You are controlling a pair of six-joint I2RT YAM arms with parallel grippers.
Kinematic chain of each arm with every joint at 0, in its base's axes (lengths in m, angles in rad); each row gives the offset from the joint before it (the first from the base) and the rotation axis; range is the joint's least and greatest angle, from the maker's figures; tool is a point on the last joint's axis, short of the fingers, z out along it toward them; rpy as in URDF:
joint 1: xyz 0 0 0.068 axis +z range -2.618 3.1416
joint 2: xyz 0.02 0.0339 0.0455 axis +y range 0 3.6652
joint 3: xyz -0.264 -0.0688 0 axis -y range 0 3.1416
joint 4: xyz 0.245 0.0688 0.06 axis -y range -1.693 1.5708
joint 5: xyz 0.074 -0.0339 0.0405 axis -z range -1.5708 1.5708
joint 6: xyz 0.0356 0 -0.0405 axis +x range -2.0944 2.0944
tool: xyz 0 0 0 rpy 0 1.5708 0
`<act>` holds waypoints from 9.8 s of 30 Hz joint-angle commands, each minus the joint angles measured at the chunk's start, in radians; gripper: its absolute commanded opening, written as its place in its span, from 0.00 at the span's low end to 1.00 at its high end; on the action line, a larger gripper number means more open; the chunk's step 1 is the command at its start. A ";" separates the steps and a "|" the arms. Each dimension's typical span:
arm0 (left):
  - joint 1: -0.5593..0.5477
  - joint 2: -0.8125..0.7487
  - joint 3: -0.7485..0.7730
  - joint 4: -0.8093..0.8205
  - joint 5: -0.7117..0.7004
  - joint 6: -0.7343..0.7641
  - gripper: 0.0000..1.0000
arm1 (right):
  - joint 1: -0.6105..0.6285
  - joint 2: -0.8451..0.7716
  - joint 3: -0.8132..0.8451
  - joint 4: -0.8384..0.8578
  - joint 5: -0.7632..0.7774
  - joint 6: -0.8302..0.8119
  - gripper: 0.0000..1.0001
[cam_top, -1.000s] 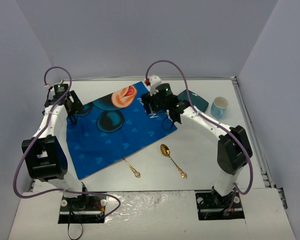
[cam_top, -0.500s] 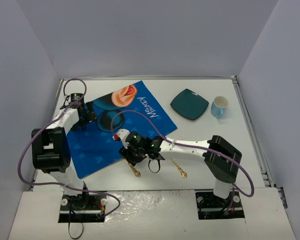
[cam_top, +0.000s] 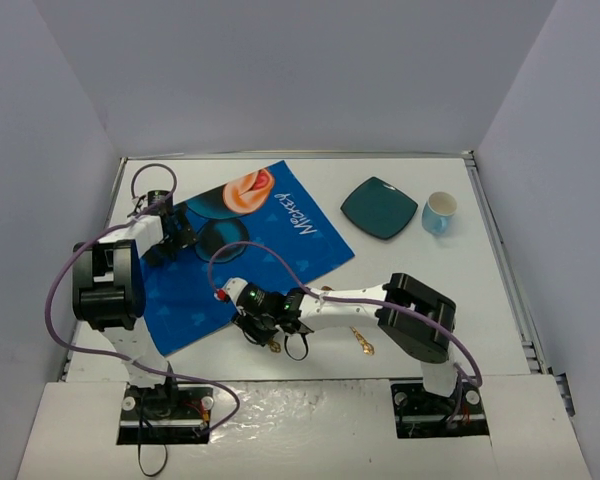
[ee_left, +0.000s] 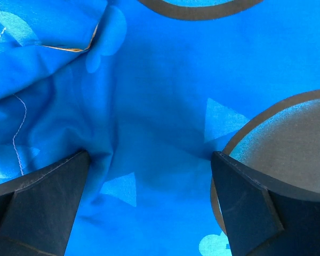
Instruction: Set the dinner table for one person
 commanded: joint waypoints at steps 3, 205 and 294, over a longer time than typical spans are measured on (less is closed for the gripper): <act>0.004 0.000 0.033 0.033 0.000 -0.036 0.94 | 0.011 -0.012 -0.013 0.006 0.079 0.052 0.04; -0.191 -0.758 -0.286 -0.101 0.201 0.256 0.97 | -0.990 -0.158 -0.576 0.933 0.273 1.195 0.70; -0.180 -0.773 0.138 -0.476 0.006 0.226 0.97 | -0.489 0.145 -0.025 1.267 -0.224 1.235 0.00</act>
